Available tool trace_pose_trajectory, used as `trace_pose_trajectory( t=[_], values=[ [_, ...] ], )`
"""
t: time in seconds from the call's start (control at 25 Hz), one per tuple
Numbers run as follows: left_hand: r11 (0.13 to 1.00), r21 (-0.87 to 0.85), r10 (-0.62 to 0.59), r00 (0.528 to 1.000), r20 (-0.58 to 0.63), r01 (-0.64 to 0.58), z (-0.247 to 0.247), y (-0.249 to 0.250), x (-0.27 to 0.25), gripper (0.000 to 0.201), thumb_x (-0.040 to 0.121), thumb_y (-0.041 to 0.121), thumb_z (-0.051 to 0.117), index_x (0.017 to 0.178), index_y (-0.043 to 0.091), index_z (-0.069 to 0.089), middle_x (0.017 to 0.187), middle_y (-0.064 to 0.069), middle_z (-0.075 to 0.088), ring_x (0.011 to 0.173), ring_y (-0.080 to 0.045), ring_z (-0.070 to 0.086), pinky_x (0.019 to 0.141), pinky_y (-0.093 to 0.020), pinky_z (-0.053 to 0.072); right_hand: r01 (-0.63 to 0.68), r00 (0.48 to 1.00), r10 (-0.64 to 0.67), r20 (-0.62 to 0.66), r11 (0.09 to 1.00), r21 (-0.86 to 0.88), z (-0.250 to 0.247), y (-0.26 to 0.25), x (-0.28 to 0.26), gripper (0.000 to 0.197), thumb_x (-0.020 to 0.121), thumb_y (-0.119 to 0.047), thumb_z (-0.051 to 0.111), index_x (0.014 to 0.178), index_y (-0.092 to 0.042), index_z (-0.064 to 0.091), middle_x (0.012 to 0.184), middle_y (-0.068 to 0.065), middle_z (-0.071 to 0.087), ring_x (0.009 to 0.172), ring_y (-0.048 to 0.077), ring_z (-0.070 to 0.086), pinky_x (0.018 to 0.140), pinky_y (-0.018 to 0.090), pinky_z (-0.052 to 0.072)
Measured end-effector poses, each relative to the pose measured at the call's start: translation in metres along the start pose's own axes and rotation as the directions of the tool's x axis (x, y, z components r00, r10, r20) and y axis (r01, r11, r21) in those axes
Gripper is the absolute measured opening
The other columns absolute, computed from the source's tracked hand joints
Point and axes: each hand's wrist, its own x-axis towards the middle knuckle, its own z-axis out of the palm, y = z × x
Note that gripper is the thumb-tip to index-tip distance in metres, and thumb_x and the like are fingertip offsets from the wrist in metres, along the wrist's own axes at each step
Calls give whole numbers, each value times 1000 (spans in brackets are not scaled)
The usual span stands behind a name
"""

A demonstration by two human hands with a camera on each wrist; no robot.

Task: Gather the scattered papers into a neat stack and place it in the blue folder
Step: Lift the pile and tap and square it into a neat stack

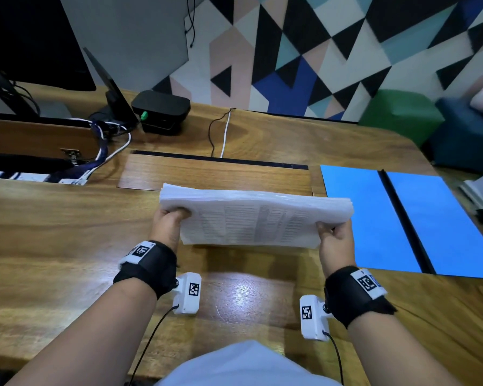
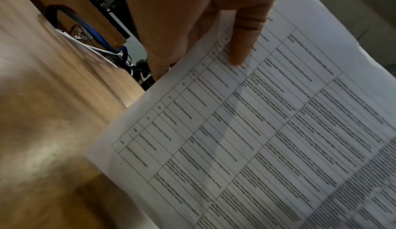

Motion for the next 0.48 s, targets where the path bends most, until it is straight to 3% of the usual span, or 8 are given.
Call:
trace_pose_trajectory(
  t=[0.08,0.2,0.32,0.48],
  values=[
    [1000,23,5,1000,5,-6,-3,0,1,27,74,-9,55,79,17,63,80,0,63,79,-13,58,71,-23,45,1,1000,0,18,1000,-27,-3,1,2,41,93,-1,49,133,-12,43,113,-3,57,97,3,56,98,29,40],
    [994,70,-80,996,-31,82,-1,-10,-3,25,80,-9,53,86,14,63,82,1,62,83,-19,58,69,-28,43,-80,995,85,46,992,-98,-1,16,1,41,90,0,53,129,-10,47,103,-6,61,110,20,57,101,35,41],
    [994,53,-95,994,-57,98,5,-4,-6,24,82,-3,51,93,16,59,81,3,58,79,-18,55,63,-30,37,-97,995,98,7,994,-52,3,15,3,37,92,-3,51,127,-15,51,112,0,63,114,22,57,106,44,41],
    [998,46,-49,998,-45,51,-1,-3,3,30,79,-8,51,81,20,59,83,2,61,85,-18,55,66,-28,41,-68,997,69,27,997,-27,0,8,3,36,92,-4,52,127,-11,50,118,2,60,115,20,55,105,38,41]
  ],
)
